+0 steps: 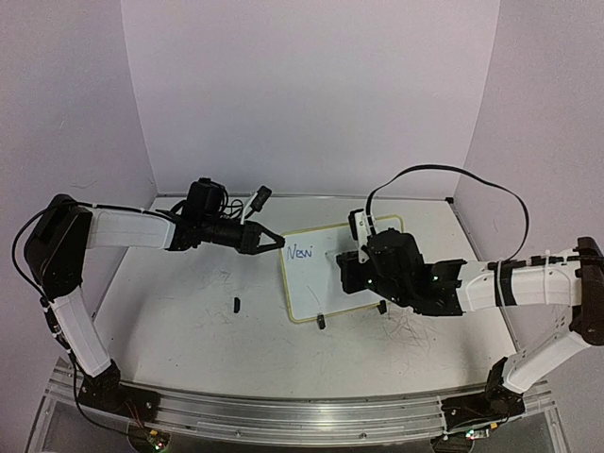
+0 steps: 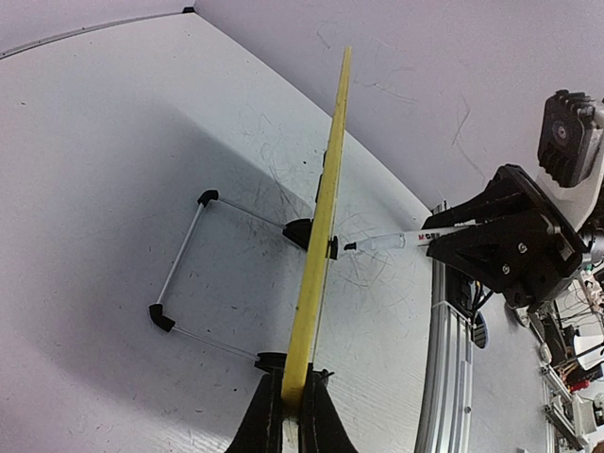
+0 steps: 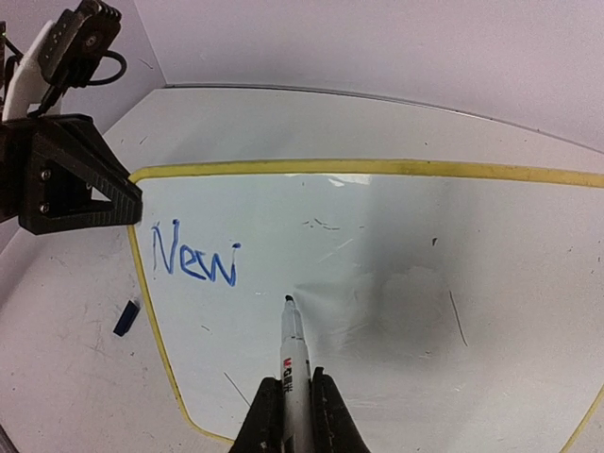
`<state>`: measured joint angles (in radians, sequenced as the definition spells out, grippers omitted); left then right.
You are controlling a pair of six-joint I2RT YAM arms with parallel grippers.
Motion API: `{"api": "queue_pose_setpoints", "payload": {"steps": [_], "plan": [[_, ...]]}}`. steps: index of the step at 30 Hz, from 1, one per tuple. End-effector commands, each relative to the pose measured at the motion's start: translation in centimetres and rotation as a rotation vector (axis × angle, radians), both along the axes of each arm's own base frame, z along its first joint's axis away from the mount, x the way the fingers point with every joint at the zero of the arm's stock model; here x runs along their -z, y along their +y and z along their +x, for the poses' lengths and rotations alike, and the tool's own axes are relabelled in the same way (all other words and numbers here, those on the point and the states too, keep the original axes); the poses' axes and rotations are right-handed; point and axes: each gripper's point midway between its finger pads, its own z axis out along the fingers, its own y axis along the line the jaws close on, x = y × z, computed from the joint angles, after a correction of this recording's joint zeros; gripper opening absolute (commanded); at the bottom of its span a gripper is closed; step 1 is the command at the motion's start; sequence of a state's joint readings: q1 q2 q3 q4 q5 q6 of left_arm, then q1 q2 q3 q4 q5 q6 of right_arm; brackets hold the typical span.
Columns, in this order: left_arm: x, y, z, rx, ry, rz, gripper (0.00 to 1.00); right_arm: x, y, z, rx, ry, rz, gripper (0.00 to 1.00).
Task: Write a sentence on the whiteboard
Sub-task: Write a sentence on the whiteboard stand.
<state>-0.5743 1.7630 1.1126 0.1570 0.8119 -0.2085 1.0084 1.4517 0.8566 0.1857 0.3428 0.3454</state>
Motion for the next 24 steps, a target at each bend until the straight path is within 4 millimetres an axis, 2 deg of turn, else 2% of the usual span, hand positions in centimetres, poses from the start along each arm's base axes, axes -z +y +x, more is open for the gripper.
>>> {"api": "queue_pose_setpoints", "payload": {"steps": [1, 5, 11, 24], "plan": [[1.5, 0.6, 0.0, -0.027, 0.041, 0.053, 0.0, -1.7, 0.4, 0.4, 0.001, -0.026, 0.038, 0.0], [1.6, 0.5, 0.0, -0.025, 0.043, 0.053, 0.0, -1.5, 0.9, 0.2, -0.026, -0.028, 0.035, 0.0], [1.8, 0.5, 0.0, -0.024, 0.046, 0.055, 0.0, -1.0, 0.1, 0.8, 0.018, -0.014, 0.052, 0.0], [1.9, 0.5, 0.0, -0.018, 0.049, 0.053, 0.0, -2.7, 1.2, 1.3, -0.003, -0.064, 0.083, 0.0]]}}
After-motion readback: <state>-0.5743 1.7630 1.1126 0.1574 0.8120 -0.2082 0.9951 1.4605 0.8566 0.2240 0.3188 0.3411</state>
